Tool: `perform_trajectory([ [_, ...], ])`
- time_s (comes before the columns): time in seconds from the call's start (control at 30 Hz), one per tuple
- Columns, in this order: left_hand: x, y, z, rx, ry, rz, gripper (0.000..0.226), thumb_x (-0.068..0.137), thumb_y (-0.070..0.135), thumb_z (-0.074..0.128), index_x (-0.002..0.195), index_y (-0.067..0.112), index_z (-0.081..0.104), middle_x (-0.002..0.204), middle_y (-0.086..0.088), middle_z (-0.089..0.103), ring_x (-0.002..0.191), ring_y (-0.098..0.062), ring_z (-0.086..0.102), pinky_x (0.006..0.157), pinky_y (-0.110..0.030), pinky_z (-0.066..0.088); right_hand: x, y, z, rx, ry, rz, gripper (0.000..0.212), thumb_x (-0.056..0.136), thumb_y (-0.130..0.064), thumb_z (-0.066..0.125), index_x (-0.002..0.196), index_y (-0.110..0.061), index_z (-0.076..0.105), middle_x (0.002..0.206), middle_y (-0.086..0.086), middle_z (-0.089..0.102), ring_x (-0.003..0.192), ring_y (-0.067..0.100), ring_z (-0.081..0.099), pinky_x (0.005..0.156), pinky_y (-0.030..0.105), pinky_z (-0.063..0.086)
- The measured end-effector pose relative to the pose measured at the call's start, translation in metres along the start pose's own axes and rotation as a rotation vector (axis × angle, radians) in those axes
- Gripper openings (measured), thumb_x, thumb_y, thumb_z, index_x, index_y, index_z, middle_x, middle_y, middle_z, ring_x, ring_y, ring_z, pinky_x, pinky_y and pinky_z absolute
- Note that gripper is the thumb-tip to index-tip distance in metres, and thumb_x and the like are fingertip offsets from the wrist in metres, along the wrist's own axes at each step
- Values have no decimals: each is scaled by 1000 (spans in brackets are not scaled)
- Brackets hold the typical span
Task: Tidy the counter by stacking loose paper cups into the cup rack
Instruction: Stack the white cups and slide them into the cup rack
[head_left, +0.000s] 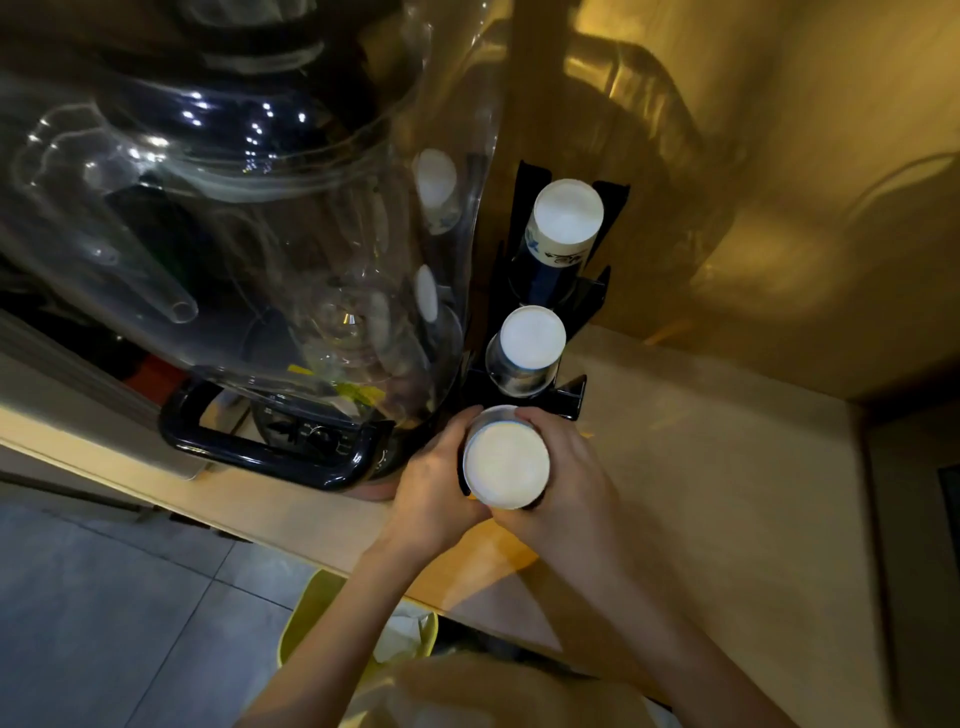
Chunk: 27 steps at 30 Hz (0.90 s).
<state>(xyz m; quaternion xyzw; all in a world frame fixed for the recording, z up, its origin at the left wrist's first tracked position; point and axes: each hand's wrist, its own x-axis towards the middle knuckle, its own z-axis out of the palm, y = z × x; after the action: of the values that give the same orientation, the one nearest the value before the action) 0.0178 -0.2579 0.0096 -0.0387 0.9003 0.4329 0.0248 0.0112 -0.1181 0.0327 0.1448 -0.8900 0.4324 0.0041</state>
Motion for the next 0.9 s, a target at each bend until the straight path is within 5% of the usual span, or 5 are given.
perform_trajectory([
  [0.3,1,-6,-5,5,-78,42,90,60,8,79,137,14,34,135,-7,49,126,-20,45,88,-7,28,11,16,6,216,-345,220,71,69,-37,70,119,-57,23,122,-18,47,115,7,48,89,20,44],
  [0.4,-2,0,-4,-14,-52,52,81,63,22,81,133,20,40,123,2,53,111,-10,50,81,-3,34,12,18,6,327,-323,313,57,75,-49,59,126,-37,35,123,-9,53,111,12,53,86,27,47],
  [0.63,1,10,-5,332,-72,5,73,67,35,75,131,23,42,121,-4,61,108,-26,59,79,-40,51,25,26,12,147,-309,391,44,92,-29,50,134,-18,43,117,3,52,99,14,50,75,24,37],
  [0.8,15,23,-8,404,-106,-68,64,69,31,73,124,15,45,111,-10,65,103,-30,62,76,-41,53,33,29,16,247,-143,535,26,84,-26,63,70,-13,45,60,-3,42,53,5,44,42,10,34],
  [0.9,20,32,-6,482,-131,-108,58,70,23,73,119,11,45,105,-13,66,98,-32,63,71,-40,51,36,26,11,391,-126,610,18,82,-23,66,77,-8,56,70,-1,53,66,7,53,50,13,35],
])
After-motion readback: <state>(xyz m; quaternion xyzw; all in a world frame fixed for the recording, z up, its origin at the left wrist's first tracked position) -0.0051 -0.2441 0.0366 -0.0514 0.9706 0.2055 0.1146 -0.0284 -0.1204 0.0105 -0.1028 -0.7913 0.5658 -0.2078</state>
